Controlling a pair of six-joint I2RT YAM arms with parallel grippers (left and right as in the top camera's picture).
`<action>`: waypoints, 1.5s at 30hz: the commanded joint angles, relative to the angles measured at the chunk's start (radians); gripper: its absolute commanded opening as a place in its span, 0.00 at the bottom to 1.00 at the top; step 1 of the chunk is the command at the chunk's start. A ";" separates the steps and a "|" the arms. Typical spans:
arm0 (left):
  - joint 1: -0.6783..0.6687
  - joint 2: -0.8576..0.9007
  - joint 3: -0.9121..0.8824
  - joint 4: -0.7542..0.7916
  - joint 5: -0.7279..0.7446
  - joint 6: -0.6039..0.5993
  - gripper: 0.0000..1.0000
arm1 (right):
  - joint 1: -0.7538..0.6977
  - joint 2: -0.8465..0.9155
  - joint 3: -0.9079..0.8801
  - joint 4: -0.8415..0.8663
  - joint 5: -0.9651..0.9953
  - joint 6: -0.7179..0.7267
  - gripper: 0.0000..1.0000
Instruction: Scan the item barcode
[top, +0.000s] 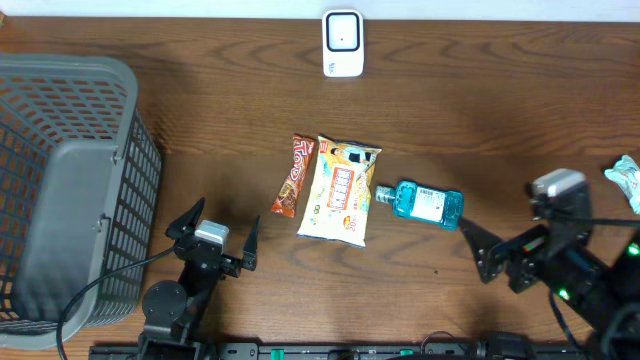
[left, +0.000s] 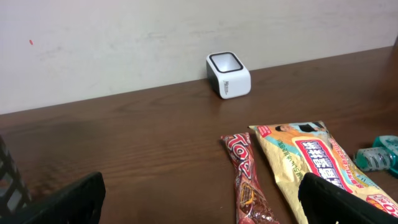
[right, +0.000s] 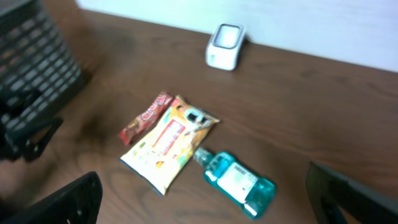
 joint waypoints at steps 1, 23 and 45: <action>-0.003 -0.001 -0.019 -0.030 0.002 0.010 0.99 | 0.008 -0.011 -0.098 0.037 -0.159 -0.126 0.99; -0.003 -0.001 -0.019 -0.030 0.002 0.010 0.99 | 0.008 -0.075 -0.194 0.008 -0.407 -0.317 0.99; -0.003 -0.001 -0.019 -0.030 0.002 0.010 0.99 | 0.008 -0.254 -0.217 -0.181 -0.417 -0.506 0.99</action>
